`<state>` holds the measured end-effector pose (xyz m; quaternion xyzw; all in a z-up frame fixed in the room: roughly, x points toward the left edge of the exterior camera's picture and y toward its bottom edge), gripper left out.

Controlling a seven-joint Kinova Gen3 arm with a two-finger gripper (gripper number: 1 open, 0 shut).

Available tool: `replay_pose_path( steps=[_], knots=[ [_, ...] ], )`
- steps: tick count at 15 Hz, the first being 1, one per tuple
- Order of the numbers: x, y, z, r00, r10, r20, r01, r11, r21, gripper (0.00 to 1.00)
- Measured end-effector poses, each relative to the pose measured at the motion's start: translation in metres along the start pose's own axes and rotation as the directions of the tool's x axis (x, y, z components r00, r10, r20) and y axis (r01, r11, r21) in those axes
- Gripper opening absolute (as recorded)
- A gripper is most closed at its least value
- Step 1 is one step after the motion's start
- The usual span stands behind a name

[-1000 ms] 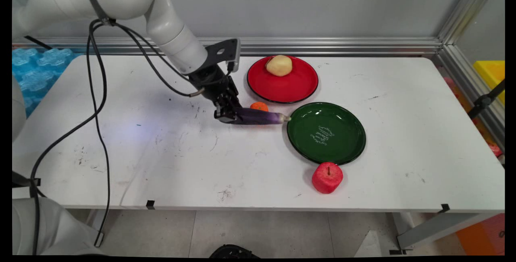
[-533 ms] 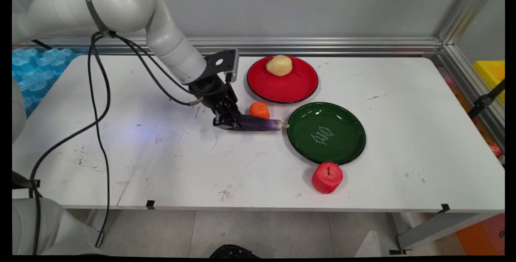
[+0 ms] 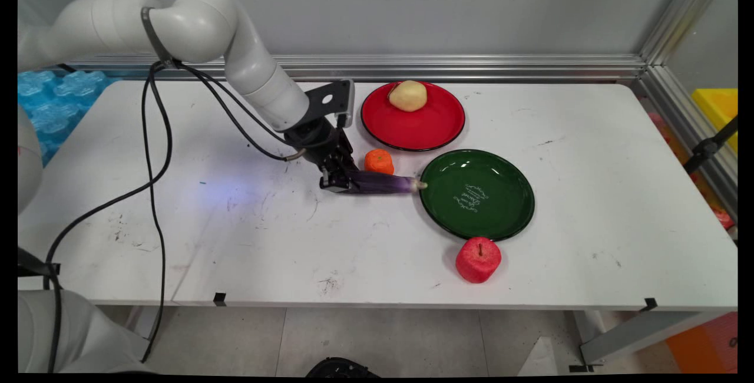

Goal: Place the picked object on the table

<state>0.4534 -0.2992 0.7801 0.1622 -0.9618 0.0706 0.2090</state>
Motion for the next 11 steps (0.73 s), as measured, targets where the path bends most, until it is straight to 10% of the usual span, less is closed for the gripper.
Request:
replay_pose_path(
  steps=[4,5,11],
  knots=[
    [-0.003,0.000,0.009,1.000,-0.013,0.003,0.013,1.000,-0.001,0.00],
    [-0.003,0.000,0.010,1.000,-0.016,0.004,0.016,1.000,-0.001,1.00],
    [-0.003,-0.002,0.013,1.000,-0.023,0.007,0.023,1.000,0.002,1.00]
  ],
)
